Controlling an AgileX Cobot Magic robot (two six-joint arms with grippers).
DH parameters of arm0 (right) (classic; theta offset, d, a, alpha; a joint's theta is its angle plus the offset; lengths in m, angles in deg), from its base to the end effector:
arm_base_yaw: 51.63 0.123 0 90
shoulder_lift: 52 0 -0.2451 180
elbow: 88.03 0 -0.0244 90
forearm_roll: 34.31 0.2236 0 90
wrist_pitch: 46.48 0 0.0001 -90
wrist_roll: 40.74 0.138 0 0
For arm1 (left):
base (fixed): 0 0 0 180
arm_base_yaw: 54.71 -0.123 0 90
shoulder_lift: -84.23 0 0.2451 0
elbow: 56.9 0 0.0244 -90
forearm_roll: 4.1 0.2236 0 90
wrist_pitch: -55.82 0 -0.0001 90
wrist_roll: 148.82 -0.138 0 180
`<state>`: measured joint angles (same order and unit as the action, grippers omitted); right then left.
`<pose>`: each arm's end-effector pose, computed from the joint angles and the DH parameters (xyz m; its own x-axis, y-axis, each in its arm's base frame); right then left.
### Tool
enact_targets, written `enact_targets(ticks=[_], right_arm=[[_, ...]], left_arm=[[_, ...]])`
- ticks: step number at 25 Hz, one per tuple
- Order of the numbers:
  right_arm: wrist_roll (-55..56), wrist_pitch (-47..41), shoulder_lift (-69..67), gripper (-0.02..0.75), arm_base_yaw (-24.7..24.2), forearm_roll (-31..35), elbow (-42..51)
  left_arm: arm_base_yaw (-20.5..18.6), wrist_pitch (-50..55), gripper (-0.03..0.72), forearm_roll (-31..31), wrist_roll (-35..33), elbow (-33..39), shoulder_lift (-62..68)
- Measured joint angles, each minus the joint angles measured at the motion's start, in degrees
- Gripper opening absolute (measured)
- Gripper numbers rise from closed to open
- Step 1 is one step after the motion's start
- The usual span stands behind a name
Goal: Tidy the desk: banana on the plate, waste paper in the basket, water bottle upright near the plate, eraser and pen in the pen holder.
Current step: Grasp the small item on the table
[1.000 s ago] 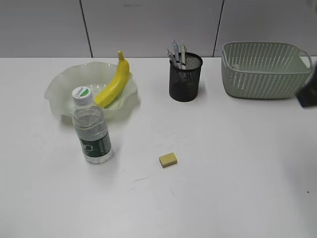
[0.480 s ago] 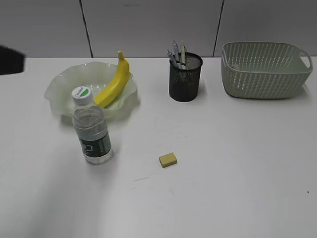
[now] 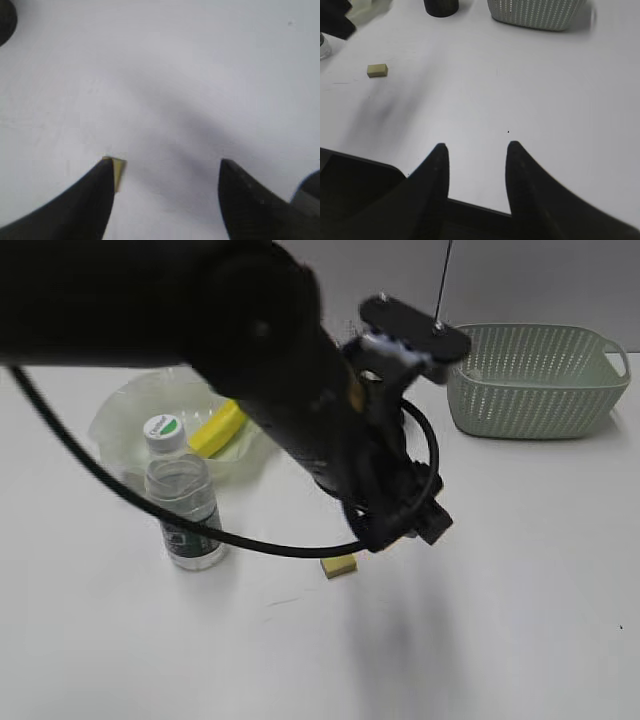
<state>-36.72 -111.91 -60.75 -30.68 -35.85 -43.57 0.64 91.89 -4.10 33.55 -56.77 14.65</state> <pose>0.0416 0.0123 0.2475 -0.4666 -0.1155 -0.8769 -0.3104 0.9497 0.0400 0.2157 -0.3120 0.1818 -0.5084 0.6628 -0.5497 0.8023 0.5965 -0.0228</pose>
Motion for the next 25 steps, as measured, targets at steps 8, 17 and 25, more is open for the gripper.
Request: enact_targets(ticks=[8,17,25], right_arm=[[0.0,2.2,0.0,0.31,0.0,0.0,0.7],[0.0,4.3,0.1,0.31,0.0,0.8,1.8],[0.0,4.4,0.1,0.31,0.0,0.9,1.8]], left_arm=[[-0.8,4.7,0.544,8.8,0.4,-9.2,16.9],[-4.7,5.9,0.375,9.3,0.3,-9.3,22.6],[-5.3,0.6,-0.011,7.2,-1.9,-9.4,22.7]])
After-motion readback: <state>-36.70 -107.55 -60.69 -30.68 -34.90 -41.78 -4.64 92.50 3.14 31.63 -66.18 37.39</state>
